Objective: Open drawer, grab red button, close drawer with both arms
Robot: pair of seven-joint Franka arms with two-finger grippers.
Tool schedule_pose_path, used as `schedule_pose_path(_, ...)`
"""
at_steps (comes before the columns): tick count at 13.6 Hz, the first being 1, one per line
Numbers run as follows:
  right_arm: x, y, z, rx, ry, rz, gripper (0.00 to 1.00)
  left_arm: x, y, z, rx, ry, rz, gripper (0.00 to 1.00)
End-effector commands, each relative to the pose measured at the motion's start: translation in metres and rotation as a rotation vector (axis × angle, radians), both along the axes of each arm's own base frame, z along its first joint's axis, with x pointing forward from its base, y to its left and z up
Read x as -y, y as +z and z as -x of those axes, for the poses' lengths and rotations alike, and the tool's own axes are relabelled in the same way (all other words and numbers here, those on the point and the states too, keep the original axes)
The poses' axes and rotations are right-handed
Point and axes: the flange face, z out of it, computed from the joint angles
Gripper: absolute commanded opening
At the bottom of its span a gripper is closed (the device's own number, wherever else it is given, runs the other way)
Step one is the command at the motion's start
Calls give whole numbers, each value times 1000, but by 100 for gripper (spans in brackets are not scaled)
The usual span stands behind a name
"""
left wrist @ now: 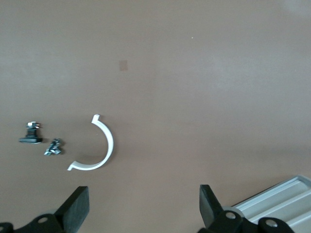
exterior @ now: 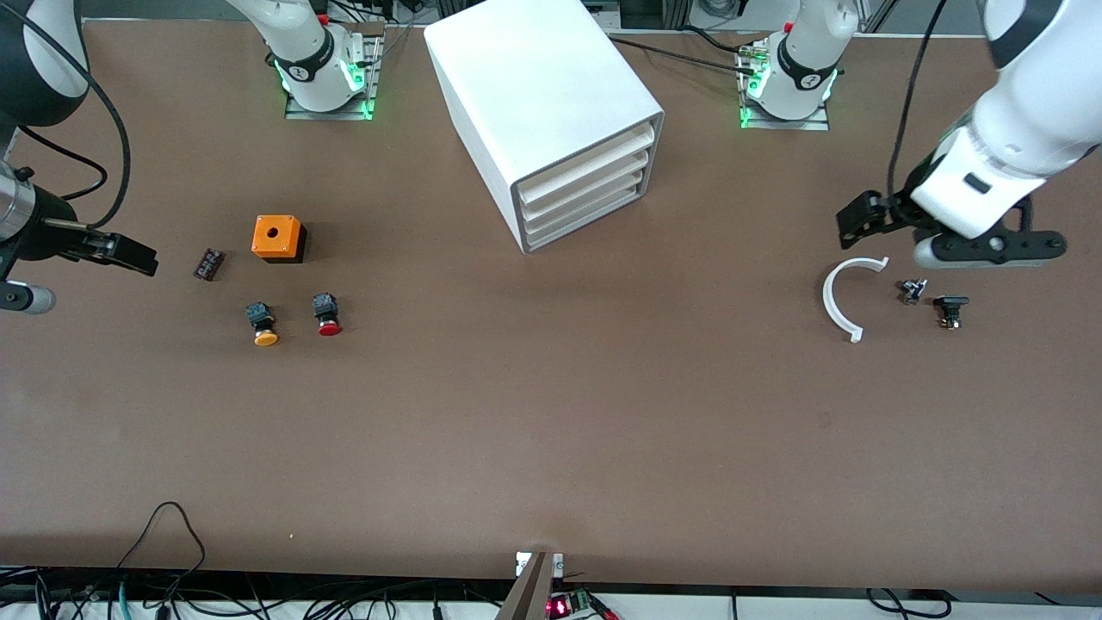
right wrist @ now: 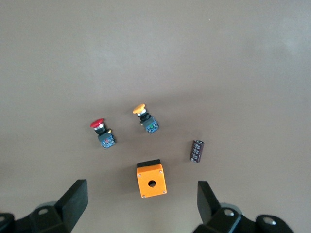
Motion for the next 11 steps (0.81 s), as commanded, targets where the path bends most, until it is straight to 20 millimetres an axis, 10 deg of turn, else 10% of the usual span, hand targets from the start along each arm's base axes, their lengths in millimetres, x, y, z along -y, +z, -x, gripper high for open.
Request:
schedule_pose_path(1, 5, 3, 22, 8, 27, -12, 100, -33, 16, -1, 2, -87, -15, 100)
schedule_pose_path(4, 26, 4, 21, 12, 88, -14, 100, -53, 32, 5, 29, -118, 2, 100)
schedule_pose_path(7, 29, -2, 20, 13, 94, -15, 100, -30, 51, 16, 66, -153, -6, 100)
schedule_pose_path(11, 25, 2, 27, 10, 112, -68, 100, -76, 40, 10, 48, -83, 13, 100)
